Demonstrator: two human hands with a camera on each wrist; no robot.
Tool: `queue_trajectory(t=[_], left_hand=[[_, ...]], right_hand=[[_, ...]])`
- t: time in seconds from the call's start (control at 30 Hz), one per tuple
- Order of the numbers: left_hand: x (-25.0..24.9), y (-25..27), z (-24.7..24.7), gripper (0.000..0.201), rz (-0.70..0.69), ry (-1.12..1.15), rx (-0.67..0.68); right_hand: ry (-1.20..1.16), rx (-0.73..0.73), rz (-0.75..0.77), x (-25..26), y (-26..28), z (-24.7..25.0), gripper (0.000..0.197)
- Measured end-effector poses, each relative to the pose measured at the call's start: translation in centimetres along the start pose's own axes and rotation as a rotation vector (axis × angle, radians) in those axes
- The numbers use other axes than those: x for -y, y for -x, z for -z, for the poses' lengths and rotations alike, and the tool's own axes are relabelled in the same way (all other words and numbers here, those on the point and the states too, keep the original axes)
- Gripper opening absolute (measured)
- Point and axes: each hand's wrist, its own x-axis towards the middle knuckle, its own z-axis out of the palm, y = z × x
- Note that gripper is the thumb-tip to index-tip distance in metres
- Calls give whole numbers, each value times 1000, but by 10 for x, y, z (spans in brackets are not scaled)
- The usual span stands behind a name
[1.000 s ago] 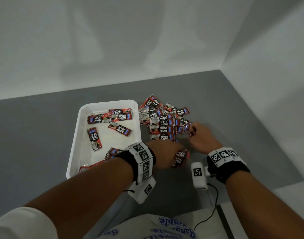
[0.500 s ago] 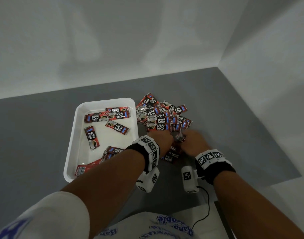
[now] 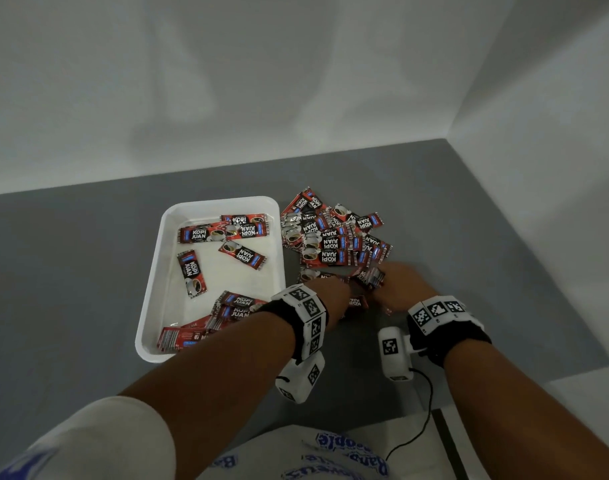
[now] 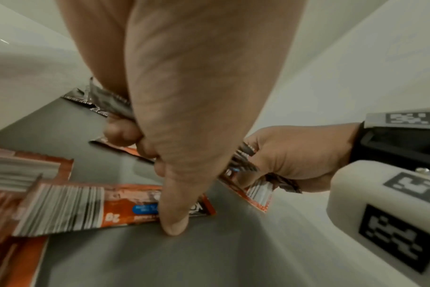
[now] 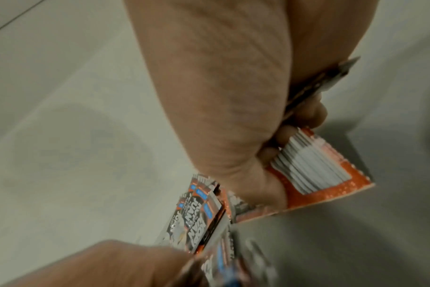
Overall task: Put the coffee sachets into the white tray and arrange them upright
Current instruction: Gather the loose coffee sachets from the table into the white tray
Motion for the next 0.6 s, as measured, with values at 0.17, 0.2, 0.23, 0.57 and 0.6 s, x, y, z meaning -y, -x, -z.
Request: queue_trajectory(t=[0.17, 0.2, 0.23, 0.57, 0.6], left_hand=[[-4, -1, -1, 32, -33, -41, 24], [-4, 0, -2, 32, -36, -60, 42], [-5, 1, -1, 33, -34, -69, 65], [21, 39, 56, 44, -48, 82, -113], [24, 43, 58, 45, -38, 108, -103]], right_hand=[[-221, -133, -17, 7, -4, 16, 8], [-237, -152, -16, 9, -8, 18, 14], [-244, -163, -11, 12, -11, 21, 13], [-32, -55, 258, 27, -17, 20, 23], [-15, -29, 287, 28, -16, 14, 30]])
